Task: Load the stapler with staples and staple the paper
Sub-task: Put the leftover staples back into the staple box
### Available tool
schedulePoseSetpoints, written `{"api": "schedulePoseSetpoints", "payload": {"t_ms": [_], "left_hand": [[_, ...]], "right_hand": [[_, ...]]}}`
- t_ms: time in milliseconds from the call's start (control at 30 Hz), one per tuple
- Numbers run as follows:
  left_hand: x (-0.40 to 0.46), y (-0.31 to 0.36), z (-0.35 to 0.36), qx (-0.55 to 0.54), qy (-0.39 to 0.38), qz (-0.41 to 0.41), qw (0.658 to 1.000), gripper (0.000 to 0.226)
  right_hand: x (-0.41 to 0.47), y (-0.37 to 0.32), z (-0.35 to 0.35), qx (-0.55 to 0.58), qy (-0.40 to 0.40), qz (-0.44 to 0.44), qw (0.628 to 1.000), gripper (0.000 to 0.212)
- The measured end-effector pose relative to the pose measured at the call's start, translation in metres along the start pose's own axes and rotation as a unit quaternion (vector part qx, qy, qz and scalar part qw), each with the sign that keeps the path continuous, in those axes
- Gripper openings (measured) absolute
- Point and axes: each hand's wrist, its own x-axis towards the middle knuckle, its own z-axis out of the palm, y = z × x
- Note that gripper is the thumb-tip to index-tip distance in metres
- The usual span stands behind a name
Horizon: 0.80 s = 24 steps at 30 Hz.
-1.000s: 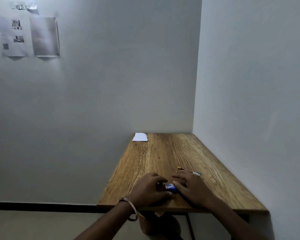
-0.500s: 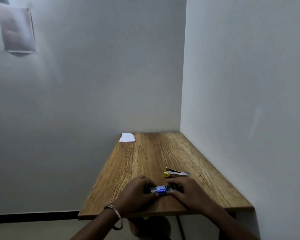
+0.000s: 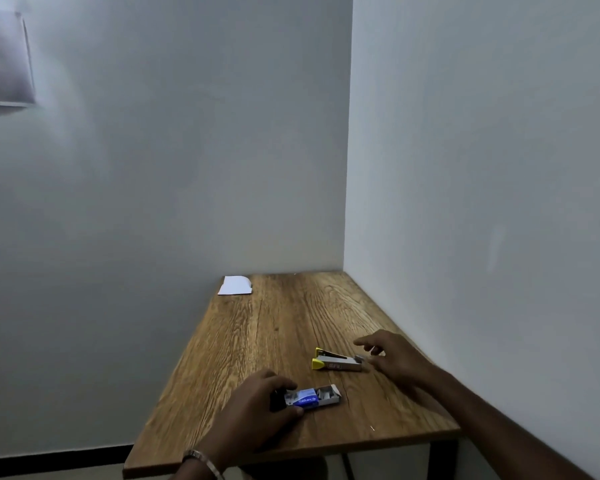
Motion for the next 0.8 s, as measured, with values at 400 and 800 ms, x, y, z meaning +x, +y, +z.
{"api": "schedulePoseSetpoints", "payload": {"t_ms": [400,800], "left_hand": [[-0.002,0.005,-0.002,0.003,-0.011,-0.003,1.0,0.035],[-0.003,0.006,-0.004,0.002,-0.011,-0.003,1.0,0.035]], "right_hand": [[0.023,0.01,0.014,-0.027,-0.016,-0.023,0.999,0.017],[0.008,-0.014,0.007,0.191,0.09,-0.006,0.978,0.023]]}}
